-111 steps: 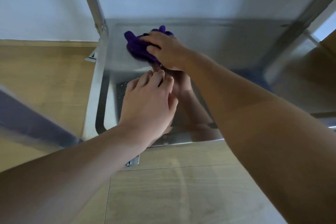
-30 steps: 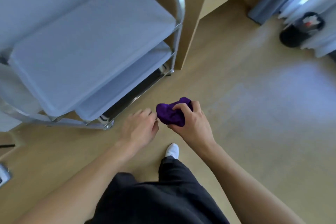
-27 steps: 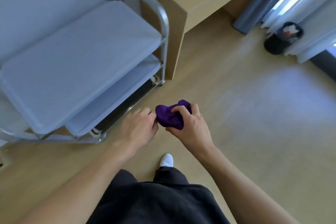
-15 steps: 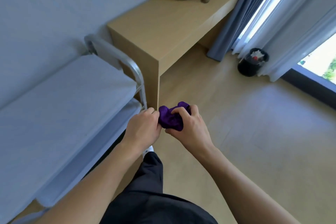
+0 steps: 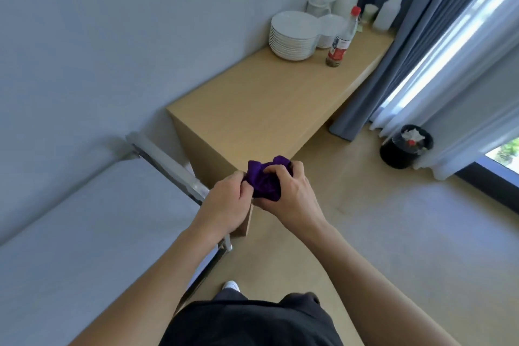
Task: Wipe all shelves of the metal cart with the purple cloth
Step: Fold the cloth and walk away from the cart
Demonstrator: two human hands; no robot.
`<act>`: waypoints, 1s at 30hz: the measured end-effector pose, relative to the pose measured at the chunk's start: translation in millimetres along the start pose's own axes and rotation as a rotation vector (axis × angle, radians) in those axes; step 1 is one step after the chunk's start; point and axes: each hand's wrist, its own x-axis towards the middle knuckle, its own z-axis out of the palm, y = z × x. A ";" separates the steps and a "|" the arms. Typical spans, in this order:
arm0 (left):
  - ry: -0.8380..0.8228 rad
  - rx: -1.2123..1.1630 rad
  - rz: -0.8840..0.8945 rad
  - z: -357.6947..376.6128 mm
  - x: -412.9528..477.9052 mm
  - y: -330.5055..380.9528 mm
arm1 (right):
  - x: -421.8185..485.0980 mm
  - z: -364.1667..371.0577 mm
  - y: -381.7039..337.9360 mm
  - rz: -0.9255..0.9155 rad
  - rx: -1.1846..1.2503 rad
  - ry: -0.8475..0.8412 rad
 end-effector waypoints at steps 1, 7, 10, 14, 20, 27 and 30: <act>0.002 -0.045 -0.016 -0.8 10.9 -0.3 | 14.5 -0.2 0.5 -0.019 0.023 -0.032; 0.140 -0.123 -0.132 0.4 81.1 -13.3 | 100.4 -0.4 15.8 -0.107 0.183 -0.291; 0.214 -0.093 -0.179 5.9 116.5 -14.7 | 148.1 -0.2 33.0 -0.093 0.198 -0.339; 0.286 -0.128 -0.360 19.1 150.7 -9.0 | 202.2 -4.4 54.8 -0.082 0.261 -0.410; 0.450 -0.316 -0.557 35.0 179.3 -3.2 | 256.4 -7.1 75.9 -0.164 0.348 -0.525; 0.663 -0.593 -0.573 46.8 192.5 0.0 | 284.8 0.2 86.3 -0.307 0.314 -0.540; 0.707 -0.490 -0.614 61.5 192.2 -9.9 | 287.7 6.9 88.4 -0.408 0.241 -0.478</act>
